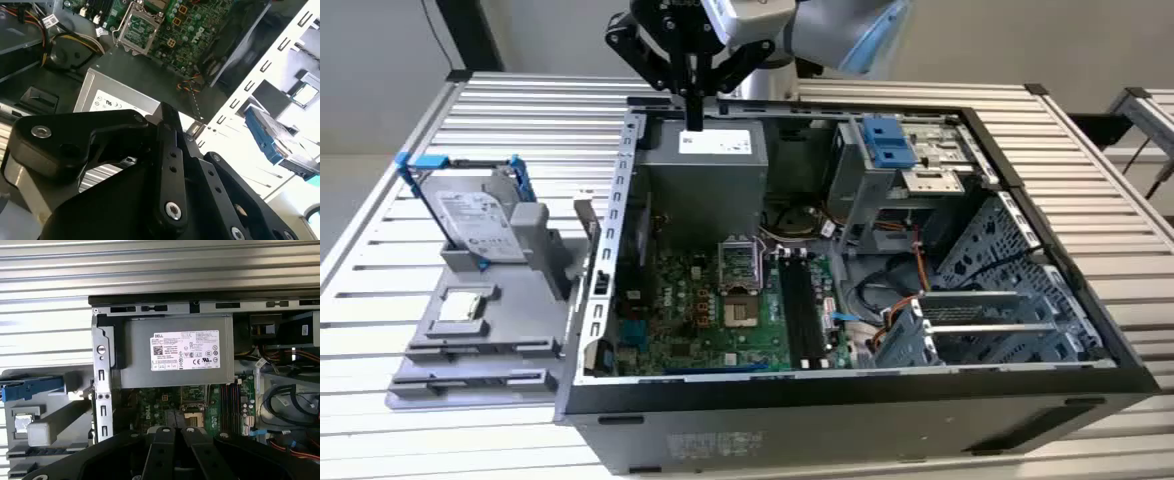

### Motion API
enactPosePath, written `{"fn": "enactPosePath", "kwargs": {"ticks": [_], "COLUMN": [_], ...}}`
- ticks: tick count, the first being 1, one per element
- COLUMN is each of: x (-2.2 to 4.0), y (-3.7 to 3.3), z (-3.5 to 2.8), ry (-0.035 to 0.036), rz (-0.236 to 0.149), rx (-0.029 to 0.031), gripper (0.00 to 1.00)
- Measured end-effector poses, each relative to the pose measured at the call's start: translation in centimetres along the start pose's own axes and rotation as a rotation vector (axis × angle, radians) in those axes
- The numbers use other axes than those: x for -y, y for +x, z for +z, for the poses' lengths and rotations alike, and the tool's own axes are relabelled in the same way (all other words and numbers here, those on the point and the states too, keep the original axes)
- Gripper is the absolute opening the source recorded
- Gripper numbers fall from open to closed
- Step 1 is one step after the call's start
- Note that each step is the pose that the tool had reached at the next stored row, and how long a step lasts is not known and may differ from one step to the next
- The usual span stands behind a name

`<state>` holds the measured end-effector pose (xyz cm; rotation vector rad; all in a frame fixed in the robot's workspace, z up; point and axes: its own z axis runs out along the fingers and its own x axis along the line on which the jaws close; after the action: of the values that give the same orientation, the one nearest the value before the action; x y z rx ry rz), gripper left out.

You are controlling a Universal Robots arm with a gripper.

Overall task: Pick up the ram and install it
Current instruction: 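Reach for the ram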

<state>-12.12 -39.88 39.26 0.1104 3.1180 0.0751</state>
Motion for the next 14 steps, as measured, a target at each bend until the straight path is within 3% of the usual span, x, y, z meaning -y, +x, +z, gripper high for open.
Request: {"fn": "enactPosePath", "kwargs": {"ticks": [14], "x": [0.01], "y": [0.20], "z": [0.00], "ry": [0.0000], "rz": [0.000], "rx": [0.0001], "gripper": [0.00]}}
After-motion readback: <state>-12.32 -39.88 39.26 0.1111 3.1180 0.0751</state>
